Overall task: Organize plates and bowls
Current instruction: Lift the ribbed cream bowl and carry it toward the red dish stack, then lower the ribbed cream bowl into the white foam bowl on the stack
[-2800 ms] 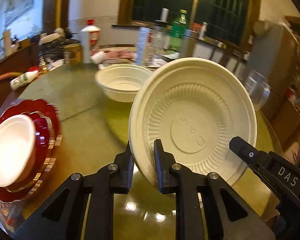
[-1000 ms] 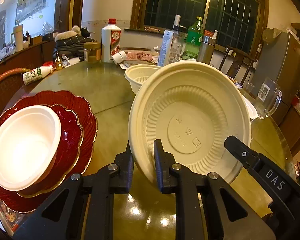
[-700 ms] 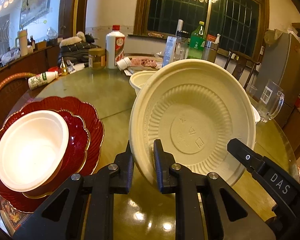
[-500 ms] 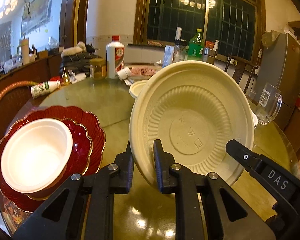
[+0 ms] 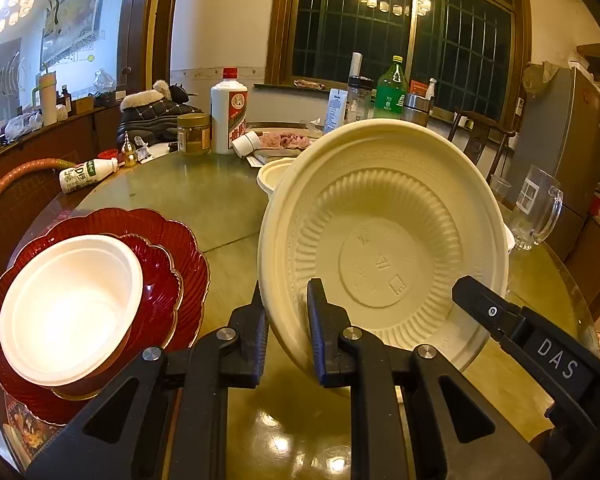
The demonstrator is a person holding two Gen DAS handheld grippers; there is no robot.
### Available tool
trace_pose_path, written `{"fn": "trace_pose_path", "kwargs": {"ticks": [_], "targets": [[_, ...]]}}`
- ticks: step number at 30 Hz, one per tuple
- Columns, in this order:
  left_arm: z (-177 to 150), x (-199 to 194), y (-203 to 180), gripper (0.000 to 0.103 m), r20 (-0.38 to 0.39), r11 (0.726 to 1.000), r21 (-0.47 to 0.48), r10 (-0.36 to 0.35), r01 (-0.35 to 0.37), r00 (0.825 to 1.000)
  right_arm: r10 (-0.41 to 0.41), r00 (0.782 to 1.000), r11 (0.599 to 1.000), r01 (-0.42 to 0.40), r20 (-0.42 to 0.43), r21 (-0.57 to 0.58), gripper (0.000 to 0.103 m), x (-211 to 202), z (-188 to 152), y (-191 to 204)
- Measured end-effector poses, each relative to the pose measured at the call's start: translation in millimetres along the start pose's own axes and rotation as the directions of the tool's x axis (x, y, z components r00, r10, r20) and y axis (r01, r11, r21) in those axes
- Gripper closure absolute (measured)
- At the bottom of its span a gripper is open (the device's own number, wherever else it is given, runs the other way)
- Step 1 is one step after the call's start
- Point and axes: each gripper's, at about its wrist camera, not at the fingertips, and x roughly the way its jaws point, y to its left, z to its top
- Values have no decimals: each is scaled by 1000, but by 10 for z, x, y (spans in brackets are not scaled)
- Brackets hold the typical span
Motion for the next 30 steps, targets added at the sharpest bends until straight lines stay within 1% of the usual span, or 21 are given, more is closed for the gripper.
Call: {"fn": "trace_pose_path", "kwargs": {"ticks": [8,18,21,23,27,30], "targets": [[1,-14,24,87,11,1000,-3,-8,8,1000,4,1000,1000,-4,5,3,93,-9,2,1],[1,-65,1,87,40,1000,6,26,-26,999,3,1000,1000,-3,15,-17,93,-41,7,39],[48,-174,8,87,59,999,16,43,-44,997,10,1000,1000,-10,15,-21,93,-71,32,78],[95,-286,80,87,59,999,8,48,-48,997,19,1000,999,-18,16,-40,93,-122,45,152],[181,-512,239,87,76,998,6,68,-69,995,75,997,996,-74,5,-55,93,-242,54,341],[233,-728,403,87,98,997,-6,83,-83,992,106,994,991,-106,-6,-85,93,-347,47,572]]}}
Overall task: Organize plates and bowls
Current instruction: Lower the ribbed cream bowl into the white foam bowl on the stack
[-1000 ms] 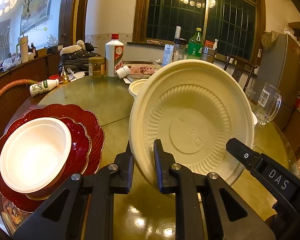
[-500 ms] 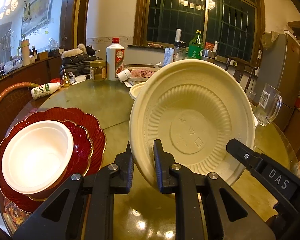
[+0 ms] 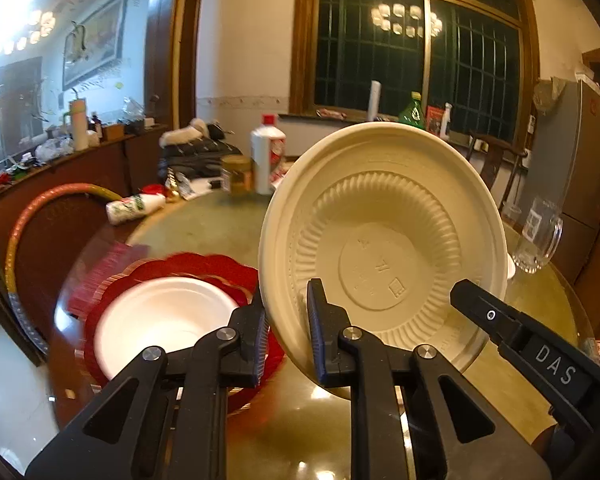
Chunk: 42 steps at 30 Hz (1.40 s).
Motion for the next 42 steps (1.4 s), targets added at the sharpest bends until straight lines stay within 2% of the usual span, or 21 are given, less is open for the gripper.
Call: {"fn": "trace_pose_path", "kwargs": {"ticks": [3,8,12,17,23,30,35,42], "targets": [[63,-131,223,87,7,1000,-26,9,-9,1000,30,999,999,-31,-15,-38,92,-62,22,268],[99,-181,650,87,-40,996,-86,34,-37,999,74,994,992,-81,-77,-92,92,30,-6,678],[34,-82,964,87,-123,990,-128,41,-56,992,98,982,987,-117,-164,-114,92,259,-133,936],[-49,151,1278,87,-235,981,-175,41,-84,971,103,957,983,-140,-272,-120,92,609,-310,1131],[-150,321,1367,87,-308,979,-182,30,-90,951,72,935,987,-118,-348,-113,91,913,-468,1174],[-106,413,1420,87,-343,979,-183,25,-92,939,60,922,991,-102,-383,-91,91,1081,-451,1106],[-124,534,1474,86,-391,975,-202,5,-90,920,67,910,993,-103,-409,-66,89,1196,-449,1095],[-139,589,1490,86,-409,971,-215,8,-105,913,62,909,991,-105,-411,-82,87,1257,-458,1118]]}}
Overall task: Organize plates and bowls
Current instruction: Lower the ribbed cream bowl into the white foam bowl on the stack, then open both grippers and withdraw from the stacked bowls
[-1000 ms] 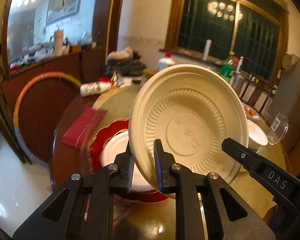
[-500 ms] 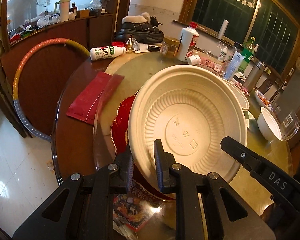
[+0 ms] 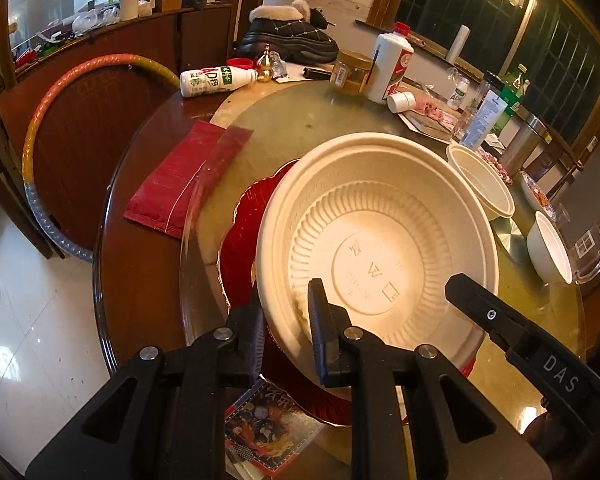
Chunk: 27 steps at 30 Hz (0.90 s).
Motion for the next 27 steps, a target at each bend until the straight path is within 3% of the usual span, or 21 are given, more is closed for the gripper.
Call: {"fn": "trace_pose_path", "kwargs": {"ticks": [5,6,9,15,18,19,20,22,24,27], "targets": [[33,-68,17,85,35,1000,-15,9,-9,999,18,1000,1000,-18,18,-9,86,-38,3,19],[40,-83,21,79,43,1000,-16,12,-11,999,21,1000,1000,-20,22,-10,84,-49,4,23],[59,-112,59,47,63,999,-45,8,-5,998,23,999,1000,-23,38,-17,74,-75,17,35],[73,-212,120,46,104,997,-72,22,-15,994,33,997,999,-32,64,-20,72,-157,32,5],[78,-374,158,46,180,994,-105,29,-10,983,46,994,999,-47,95,0,71,-265,33,-59],[82,-438,160,43,205,994,-113,27,-4,978,53,993,999,-54,108,7,67,-309,34,-88],[88,-489,153,39,224,993,-119,26,1,974,62,990,998,-64,129,17,57,-374,29,-135],[106,-560,127,24,253,992,-126,15,18,967,80,985,995,-87,154,40,43,-472,27,-224],[145,-622,53,23,273,992,-116,-18,51,962,98,981,990,-113,169,79,31,-572,25,-369],[246,-602,-170,23,234,993,-65,-82,100,969,124,979,975,-151,164,161,29,-674,46,-659]]}}
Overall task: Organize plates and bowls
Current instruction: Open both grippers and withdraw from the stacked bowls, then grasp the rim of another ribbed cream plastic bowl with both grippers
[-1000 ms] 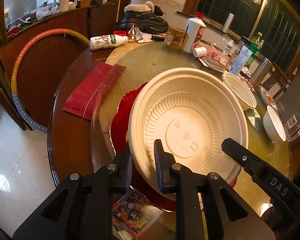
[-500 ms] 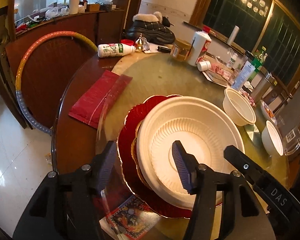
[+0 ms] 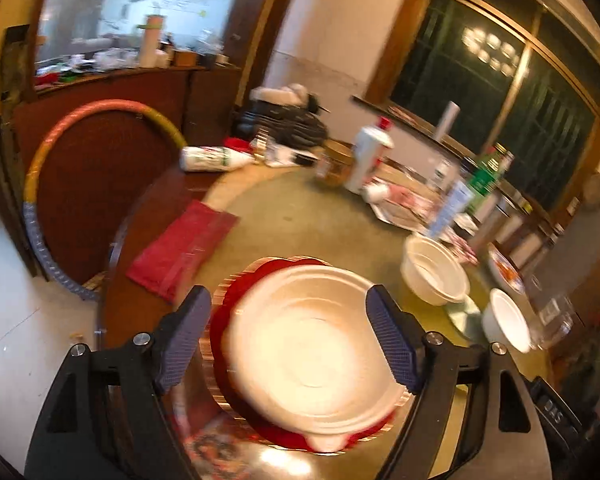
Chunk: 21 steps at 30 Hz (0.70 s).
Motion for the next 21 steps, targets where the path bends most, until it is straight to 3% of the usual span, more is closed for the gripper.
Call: {"fn": "trace_pose_path", "kwargs": {"ticks": [2,7,12,16,21], "targets": [[78,123,-195,23,-70,998,21,-54,56,996,-3,1000,997,2,9,72,29,-91,90,-223],[306,476,-705,23,-201,991,54,-110,124,973,-27,999,986,24,20,167,29,-207,367,-579],[425,1108,-1227,23,-311,995,68,-54,79,949,-80,997,977,76,12,199,29,-99,798,-812],[374,1626,-1491,23,-402,998,62,-6,33,915,-138,990,961,138,-18,241,29,123,1143,-1035],[334,2085,-1718,23,-430,996,80,61,-30,901,-206,976,944,216,-64,248,38,396,1458,-1213]]}}
